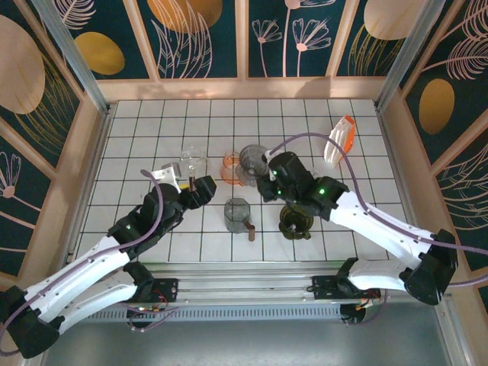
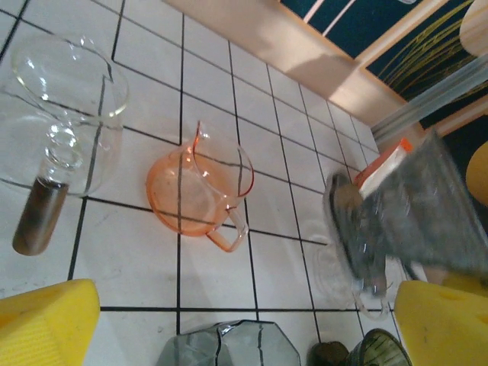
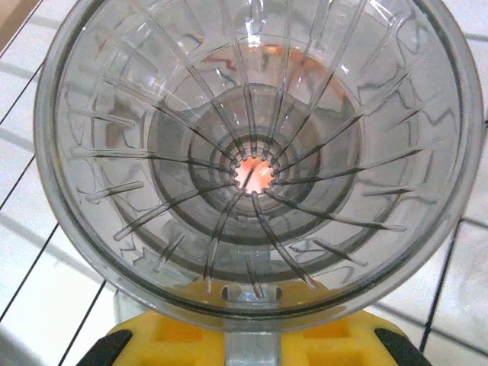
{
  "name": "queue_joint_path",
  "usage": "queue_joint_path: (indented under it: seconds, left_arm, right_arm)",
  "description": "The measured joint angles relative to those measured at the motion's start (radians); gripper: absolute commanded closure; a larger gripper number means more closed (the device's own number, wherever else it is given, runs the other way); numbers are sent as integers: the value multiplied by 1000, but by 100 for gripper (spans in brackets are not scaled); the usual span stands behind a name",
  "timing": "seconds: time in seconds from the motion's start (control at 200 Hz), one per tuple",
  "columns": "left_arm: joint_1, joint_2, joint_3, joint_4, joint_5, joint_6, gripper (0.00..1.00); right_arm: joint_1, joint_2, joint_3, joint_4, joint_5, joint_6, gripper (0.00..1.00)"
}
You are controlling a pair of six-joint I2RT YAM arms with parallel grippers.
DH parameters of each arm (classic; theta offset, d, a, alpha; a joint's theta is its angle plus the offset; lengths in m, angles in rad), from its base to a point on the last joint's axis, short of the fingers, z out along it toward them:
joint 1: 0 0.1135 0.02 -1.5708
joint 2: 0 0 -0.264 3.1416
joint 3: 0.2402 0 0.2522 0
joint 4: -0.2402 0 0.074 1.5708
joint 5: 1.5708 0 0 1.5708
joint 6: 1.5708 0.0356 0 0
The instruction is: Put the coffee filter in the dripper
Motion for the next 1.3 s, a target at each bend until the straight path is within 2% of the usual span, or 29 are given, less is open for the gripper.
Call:
queue_joint_path:
  seconds: [0.205,0.405,0.886,1.301]
  left_arm:
    - [0,-47,2,-38,-48,4,1]
    - [0,-55,2,-59,-67,4,1]
    - [0,-55,1,-63,-66,3,1]
    - [0,-55,-9,-63,-66,3,1]
  right_arm:
    - [141,34,33,-133,-31,16,89]
    - [217,101,36,-176,-23,34,90]
    - [253,152,48,-161,60,45,90]
    - [291,159,52,-162,75,63,88]
